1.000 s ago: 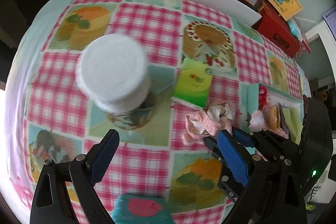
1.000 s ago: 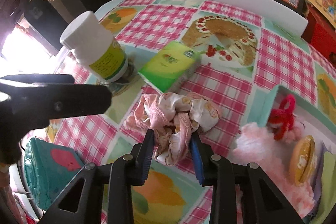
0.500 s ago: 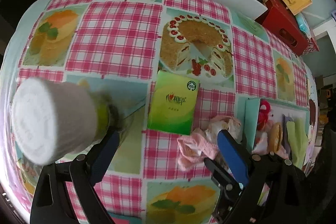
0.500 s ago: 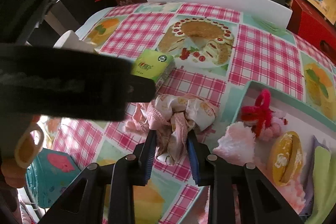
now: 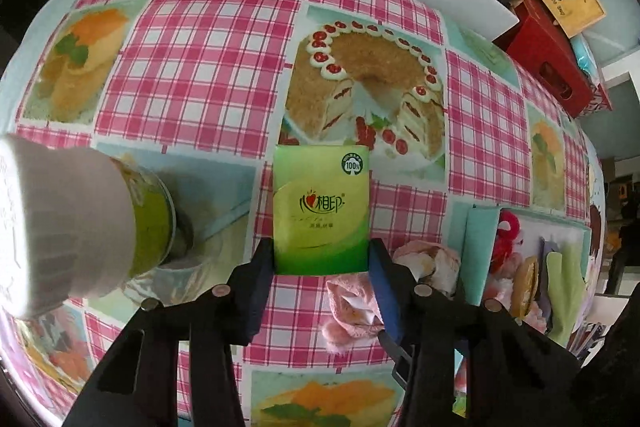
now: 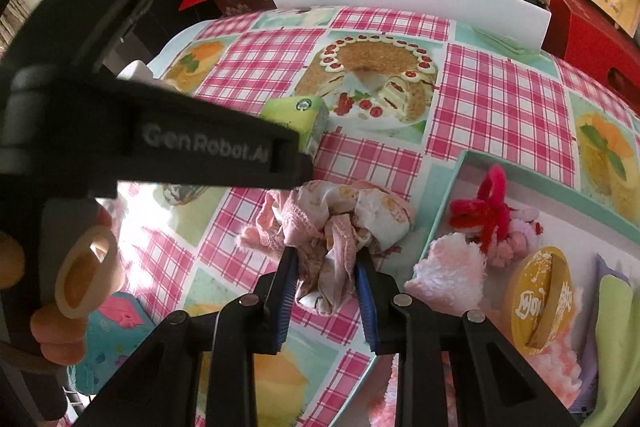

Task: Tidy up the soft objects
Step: 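Carry the pink cloth with the right gripper while the left gripper carries the tissue pack to the tray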

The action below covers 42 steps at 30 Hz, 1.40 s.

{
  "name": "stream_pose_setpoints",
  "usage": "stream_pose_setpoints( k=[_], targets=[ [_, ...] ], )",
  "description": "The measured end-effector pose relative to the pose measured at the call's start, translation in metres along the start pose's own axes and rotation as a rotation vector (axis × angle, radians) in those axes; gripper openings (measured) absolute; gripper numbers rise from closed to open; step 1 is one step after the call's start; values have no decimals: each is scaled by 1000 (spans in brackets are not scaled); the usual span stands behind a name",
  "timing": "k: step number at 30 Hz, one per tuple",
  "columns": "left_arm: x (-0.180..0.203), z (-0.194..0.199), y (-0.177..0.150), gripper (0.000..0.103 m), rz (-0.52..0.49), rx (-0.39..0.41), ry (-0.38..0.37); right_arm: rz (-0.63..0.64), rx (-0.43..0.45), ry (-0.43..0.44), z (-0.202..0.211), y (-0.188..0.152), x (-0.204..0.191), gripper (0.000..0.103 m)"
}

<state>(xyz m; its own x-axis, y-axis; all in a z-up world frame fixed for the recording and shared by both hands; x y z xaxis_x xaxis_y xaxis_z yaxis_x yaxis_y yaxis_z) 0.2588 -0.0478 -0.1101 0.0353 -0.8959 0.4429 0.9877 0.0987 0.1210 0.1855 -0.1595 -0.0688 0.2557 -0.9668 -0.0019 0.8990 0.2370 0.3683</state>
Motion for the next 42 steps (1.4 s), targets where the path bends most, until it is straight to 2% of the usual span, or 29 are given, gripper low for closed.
stream_pose_setpoints(
  k=[11,21,32,42],
  targets=[
    [-3,13,-5,48,11,13,-20,-5,-1,-5,-5,1,-9,32],
    [-9,40,-31,48,10,47,-42,7,15,4,9,-2,-23,30],
    [-7,96,-62,48,17,150,-106,-11,50,18,41,-15,-31,30],
    [6,137,-90,48,19,284,-164,-69,113,38,82,-34,-27,30]
  ],
)
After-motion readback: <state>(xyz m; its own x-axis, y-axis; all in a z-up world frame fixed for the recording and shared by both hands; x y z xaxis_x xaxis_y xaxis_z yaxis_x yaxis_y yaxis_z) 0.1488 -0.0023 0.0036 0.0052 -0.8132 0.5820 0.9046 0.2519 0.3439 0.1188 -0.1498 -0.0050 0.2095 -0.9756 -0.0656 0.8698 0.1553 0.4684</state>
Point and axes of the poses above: each gripper's, at about its wrist camera, not at the fingertips, and z roughly against the way its jaws point, x to its right, y to its top, the point moved 3 cm from there along -z, roughly the way its jaws point, and after that the axes turned 13 degrees about -y, right-handed, at the moved point
